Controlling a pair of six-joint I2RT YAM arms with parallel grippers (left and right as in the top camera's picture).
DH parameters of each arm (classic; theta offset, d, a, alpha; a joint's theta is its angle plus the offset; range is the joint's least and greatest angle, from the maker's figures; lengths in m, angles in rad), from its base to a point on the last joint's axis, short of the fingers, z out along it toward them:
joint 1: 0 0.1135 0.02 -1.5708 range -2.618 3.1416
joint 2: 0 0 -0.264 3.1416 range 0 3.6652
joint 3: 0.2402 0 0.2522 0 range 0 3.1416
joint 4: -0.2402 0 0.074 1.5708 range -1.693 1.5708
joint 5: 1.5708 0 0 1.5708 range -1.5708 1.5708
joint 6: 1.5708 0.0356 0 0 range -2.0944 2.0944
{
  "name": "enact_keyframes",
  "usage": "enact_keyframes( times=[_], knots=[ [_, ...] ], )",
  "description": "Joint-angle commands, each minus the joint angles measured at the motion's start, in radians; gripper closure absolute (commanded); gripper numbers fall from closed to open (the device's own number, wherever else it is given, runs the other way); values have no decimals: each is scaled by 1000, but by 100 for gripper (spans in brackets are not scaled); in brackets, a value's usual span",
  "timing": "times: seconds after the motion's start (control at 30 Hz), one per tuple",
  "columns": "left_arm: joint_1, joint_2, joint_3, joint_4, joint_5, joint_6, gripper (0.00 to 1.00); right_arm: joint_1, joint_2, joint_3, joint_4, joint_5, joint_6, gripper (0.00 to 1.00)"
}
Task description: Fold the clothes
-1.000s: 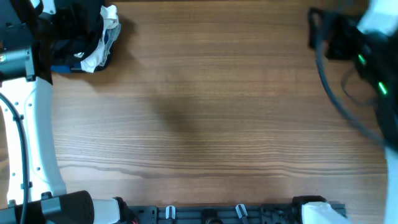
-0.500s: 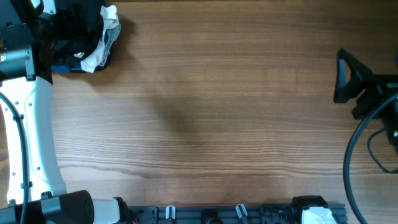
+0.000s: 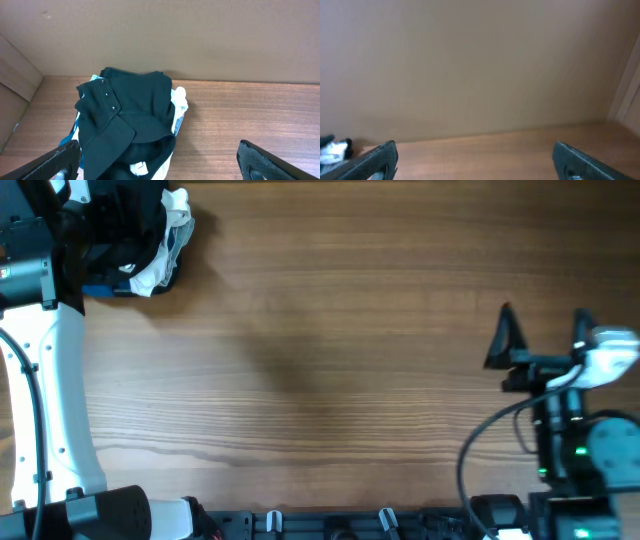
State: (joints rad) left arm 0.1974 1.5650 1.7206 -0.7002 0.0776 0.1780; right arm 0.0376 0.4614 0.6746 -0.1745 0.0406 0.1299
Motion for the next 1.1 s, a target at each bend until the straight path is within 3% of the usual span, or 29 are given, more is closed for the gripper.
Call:
enact_keyframes(
  times=[0.0,0.3,0.57,1.07],
  knots=[
    [1,2,-1,2,3,-9,0,-5,-134,-264,118,-71,31,0],
    [1,2,-1,2,3,-9,0,-5,-373,-572,182,-135,31,0],
    [1,2,-1,2,3,-9,0,-5,-420,-671,184,-128,29,0],
    [1,2,-1,2,3,-9,0,-2,-447,-669,180,-127,29,0]
  ],
)
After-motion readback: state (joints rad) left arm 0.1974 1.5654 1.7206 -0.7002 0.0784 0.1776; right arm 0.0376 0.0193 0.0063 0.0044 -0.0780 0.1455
